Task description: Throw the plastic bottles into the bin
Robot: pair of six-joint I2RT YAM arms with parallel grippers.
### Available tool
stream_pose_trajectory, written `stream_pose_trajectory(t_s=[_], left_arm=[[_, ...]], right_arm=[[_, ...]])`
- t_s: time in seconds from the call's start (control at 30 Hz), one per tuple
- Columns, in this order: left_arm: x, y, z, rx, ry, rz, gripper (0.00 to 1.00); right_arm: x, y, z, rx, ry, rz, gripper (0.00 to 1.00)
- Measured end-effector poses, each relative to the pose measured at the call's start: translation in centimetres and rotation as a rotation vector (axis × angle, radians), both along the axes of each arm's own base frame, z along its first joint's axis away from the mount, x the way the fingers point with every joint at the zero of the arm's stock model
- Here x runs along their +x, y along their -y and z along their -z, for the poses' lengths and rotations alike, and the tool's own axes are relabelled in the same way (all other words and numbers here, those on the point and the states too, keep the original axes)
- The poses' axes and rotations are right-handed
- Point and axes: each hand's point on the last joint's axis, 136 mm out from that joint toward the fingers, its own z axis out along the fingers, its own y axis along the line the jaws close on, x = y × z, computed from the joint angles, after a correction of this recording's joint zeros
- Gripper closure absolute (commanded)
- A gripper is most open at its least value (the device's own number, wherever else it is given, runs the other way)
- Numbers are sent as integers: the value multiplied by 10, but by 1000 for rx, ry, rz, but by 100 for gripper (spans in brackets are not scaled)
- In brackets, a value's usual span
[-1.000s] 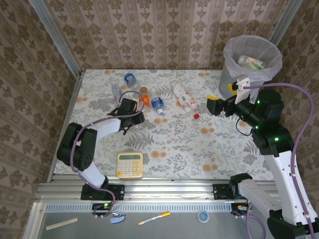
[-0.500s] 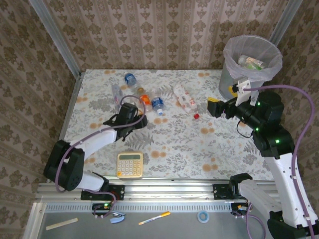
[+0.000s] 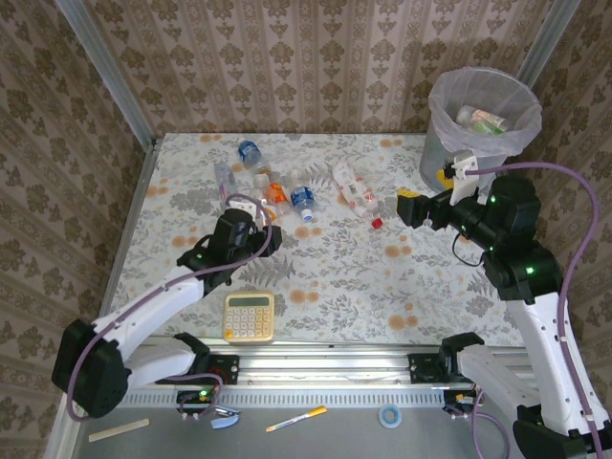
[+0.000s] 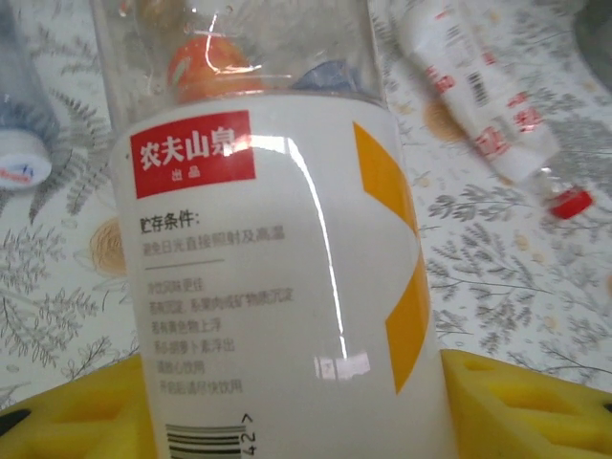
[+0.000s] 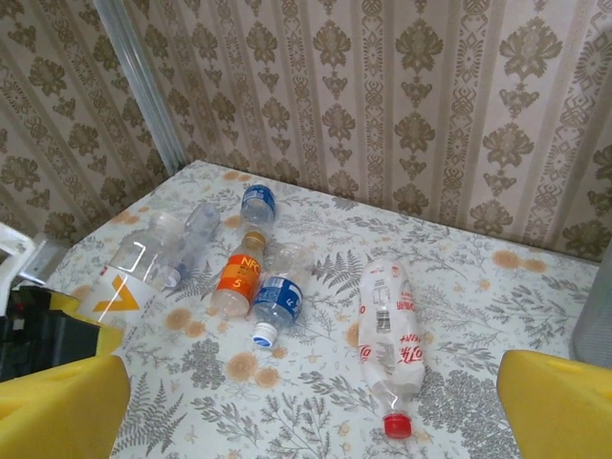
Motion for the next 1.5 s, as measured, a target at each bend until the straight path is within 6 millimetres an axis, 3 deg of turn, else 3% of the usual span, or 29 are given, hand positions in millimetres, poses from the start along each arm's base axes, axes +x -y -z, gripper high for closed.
stream_pose_trajectory(t_s=[0.13,0.3,0.53,0.8,1.1,1.5], left_arm=[[-12,9,-26,-21,102,77,54],[-30,37,-56,-35,233,228,54],[-57,85,-61,0,314,454,54],[-69,131,-85,3,424,604,54],[-73,163,-101,-8,484,682,55],[-77,187,-106,-20,497,746,56]], right_arm=[[2,-2,4,18,-24,-3,0],[5,-6,8,51,-59,-15,0],[5,-13,15,97,-107,-44,0],[3,-22,31,156,-185,-83,0],[5,-33,41,222,-247,-129,0],[7,-44,53,284,-304,-175,0]])
